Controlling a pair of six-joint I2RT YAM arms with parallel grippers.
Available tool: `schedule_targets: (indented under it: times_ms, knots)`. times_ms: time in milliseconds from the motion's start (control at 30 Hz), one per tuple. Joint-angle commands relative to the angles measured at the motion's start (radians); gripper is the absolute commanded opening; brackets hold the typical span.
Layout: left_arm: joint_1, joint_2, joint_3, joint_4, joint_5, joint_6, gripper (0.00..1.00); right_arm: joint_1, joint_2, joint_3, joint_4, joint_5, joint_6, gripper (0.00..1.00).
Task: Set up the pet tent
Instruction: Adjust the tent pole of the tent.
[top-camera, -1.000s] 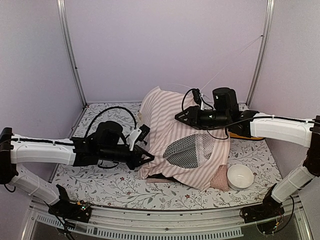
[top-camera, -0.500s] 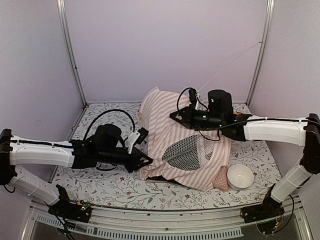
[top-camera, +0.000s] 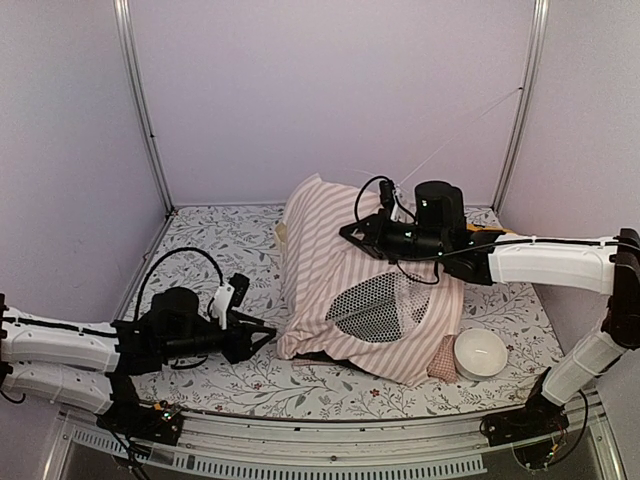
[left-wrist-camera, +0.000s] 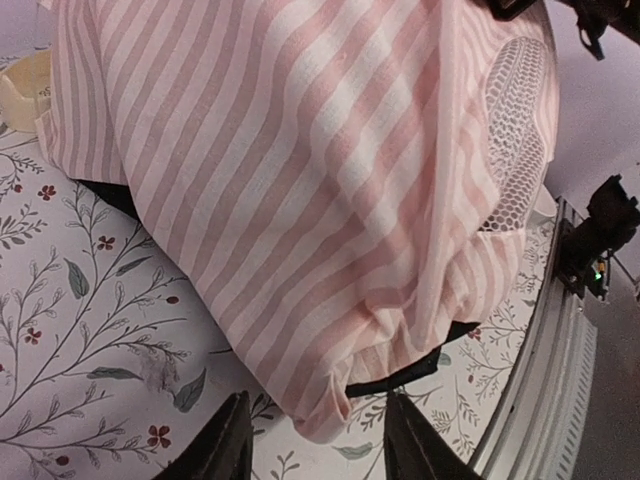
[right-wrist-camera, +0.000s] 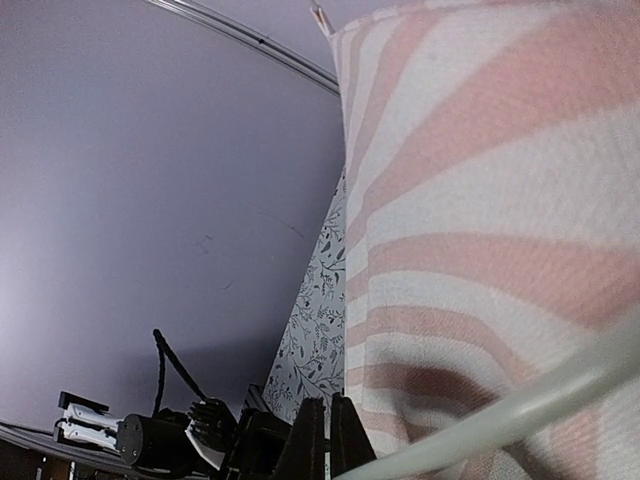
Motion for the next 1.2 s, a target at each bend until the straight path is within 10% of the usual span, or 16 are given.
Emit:
schedule_targets:
  times_ms: [0, 300, 1167]
  knots:
    - [-0.018, -0.021, -0.071, 0.257, -0.064, 0.041, 0.48, -0.005, -0.032, 0.058, -0.002, 0.011, 0.025, 0.0]
    - [-0.045, 0.09, -0.176, 0.733, -0.097, 0.243, 0.48, 0.0, -0.029, 0.124, 0.047, -0.003, 0.086, 0.0]
    - [-0.05, 0.478, -0.187, 1.318, -0.187, 0.287, 0.4, 0.014, -0.005, 0.217, 0.083, 0.006, 0.107, 0.0]
